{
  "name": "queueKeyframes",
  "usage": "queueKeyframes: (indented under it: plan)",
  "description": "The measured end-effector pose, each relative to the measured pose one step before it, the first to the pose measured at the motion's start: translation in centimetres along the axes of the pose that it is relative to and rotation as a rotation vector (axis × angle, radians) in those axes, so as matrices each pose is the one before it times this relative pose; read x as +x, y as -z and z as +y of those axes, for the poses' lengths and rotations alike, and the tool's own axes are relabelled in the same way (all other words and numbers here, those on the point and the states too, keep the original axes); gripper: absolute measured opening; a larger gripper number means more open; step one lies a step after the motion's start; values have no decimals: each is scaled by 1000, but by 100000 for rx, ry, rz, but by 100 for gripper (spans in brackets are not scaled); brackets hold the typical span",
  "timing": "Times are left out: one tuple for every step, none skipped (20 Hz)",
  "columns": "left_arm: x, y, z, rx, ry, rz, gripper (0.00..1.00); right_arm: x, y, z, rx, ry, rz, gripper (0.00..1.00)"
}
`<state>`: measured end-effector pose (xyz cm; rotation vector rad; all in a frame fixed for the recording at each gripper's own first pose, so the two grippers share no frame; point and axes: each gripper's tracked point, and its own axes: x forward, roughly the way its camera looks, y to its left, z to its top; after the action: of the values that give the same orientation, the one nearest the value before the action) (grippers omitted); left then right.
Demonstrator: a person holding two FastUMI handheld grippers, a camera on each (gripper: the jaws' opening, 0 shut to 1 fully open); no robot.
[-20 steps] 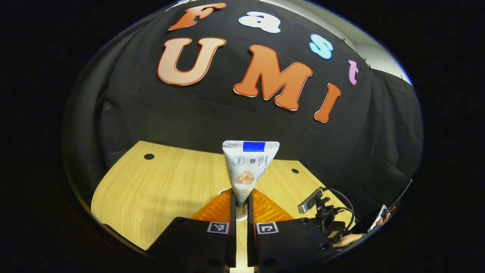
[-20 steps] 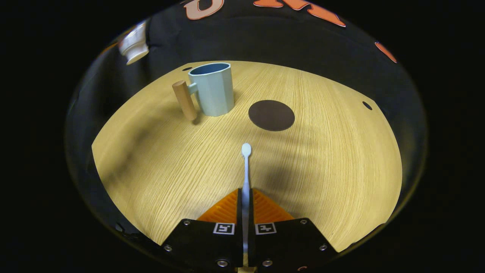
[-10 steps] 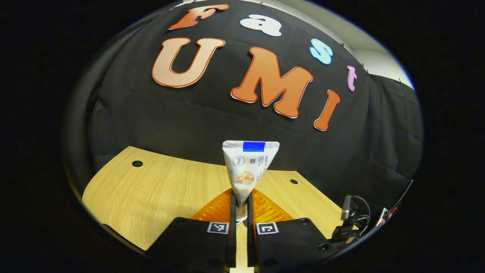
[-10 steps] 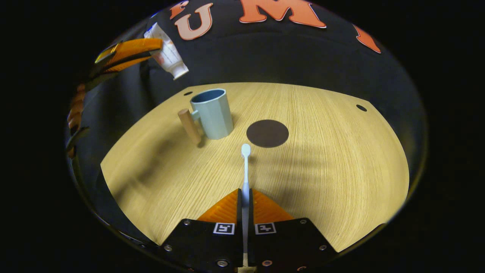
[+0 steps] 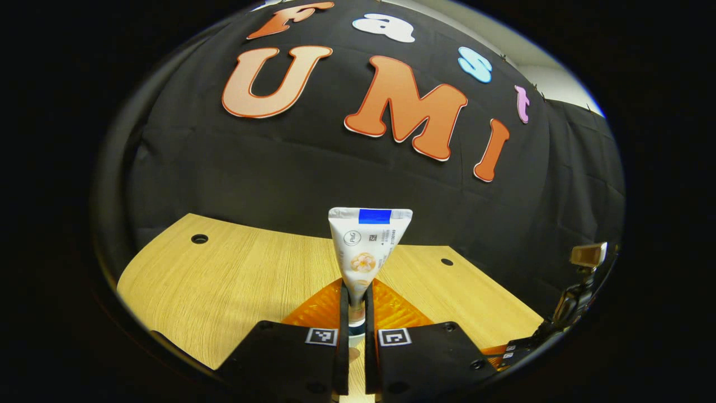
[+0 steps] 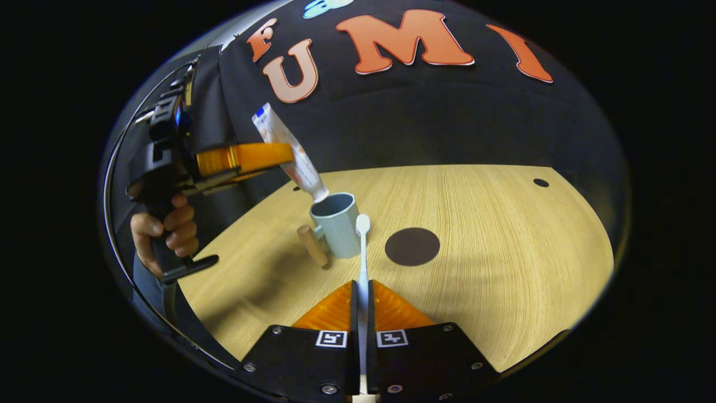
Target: Put the toothbrush and toothpaste on the desktop into the cup, then pick up the cup and place it on the coaster on the desktop.
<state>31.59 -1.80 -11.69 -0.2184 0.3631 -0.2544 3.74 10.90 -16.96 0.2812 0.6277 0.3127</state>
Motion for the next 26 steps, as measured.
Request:
queueKeyframes:
  plan:
    - [417, 582, 201, 224, -694, 800, 12, -226, -946, 349, 1314, -1410, -2640, 5]
    - [482, 601, 216, -415, -684, 1619, 12, -116, -1027, 335, 1767, -891, -2901, 5]
    - [302, 580, 180, -396, -257, 1027, 12, -259, -1099, 191, 1170, -869, -3007, 5]
    - [324, 369, 106, -277, -385, 1204, 12, -222, -816, 137, 458, -174, -2886, 5]
    - [245, 367, 99, 192, -444, 822, 12, -111, -768, 175, 4, -195, -2356, 5]
    - [279, 283, 222, -287, -747, 1010, 12, 25, -772, 97, 163, -116, -1989, 5]
    - [159, 315, 135, -300, -238, 701, 12, -358, -629, -29, 187, -466, -1785, 5]
    - [212, 213, 108, -28, -509, 1023, 12, -171, -610, 99, 470, -466, -1534, 5]
    - [247, 283, 25, 169, -499, 698, 12, -171, -568, 277, 187, -668, -1665, 5]
    - [239, 201, -106, 575, -308, 1282, 12, -24, -607, 218, 27, -135, -1713, 5]
    - [232, 376, -94, 1043, -199, 1109, 12, -66, -704, 274, -187, -370, -1761, 5]
    - [229, 393, 69, 844, -850, 1117, 12, -131, -509, 280, -145, -485, -1662, 5]
    - [294, 292, 77, 128, -1126, 1222, 12, -163, -428, 284, -239, -516, -1253, 5]
    - [261, 426, -7, -351, -341, 1000, 12, -47, -348, 125, 31, -85, -801, 5]
    - [274, 127, -63, -530, 312, 726, 12, -102, -30, 223, -325, -310, -173, 5]
    - [342, 120, 72, 27, -683, 895, 12, -77, -141, 11, -559, 305, -243, 5]
    - [122, 368, 214, 664, -1672, 401, 12, -184, -296, 16, -83, -32, -930, 5]
    - [296, 0, 113, 724, -1263, 50, 13, -72, -308, 58, 384, -445, -901, 5]
    - [-43, 66, -65, 515, -691, 335, 15, -173, -262, 63, 319, -423, -1077, 5]
    - [103, 125, 30, 537, -383, 514, 16, -127, -278, -59, 107, 282, -779, 5]
    - [179, 333, 36, 50, -164, 440, 18, -132, -216, -177, 162, 308, -419, 5]
    - [-5, 126, -24, 178, 426, 132, 18, 35, -164, -135, -196, 264, -414, 5]
    - [4, 266, -95, -282, 201, 790, 19, -83, 139, -285, -1450, 529, -851, 5]
    - [453, -103, -25, -234, 266, -1196, 20, 180, -232, -230, -1106, 452, -1187, 5]
    - [-397, -334, 152, -282, -527, -1978, 28, 360, -281, -98, -710, -161, -919, 5]
    - [-251, -192, -34, -992, 566, -1340, 27, 557, -133, -10, 139, 12, -1355, 5]
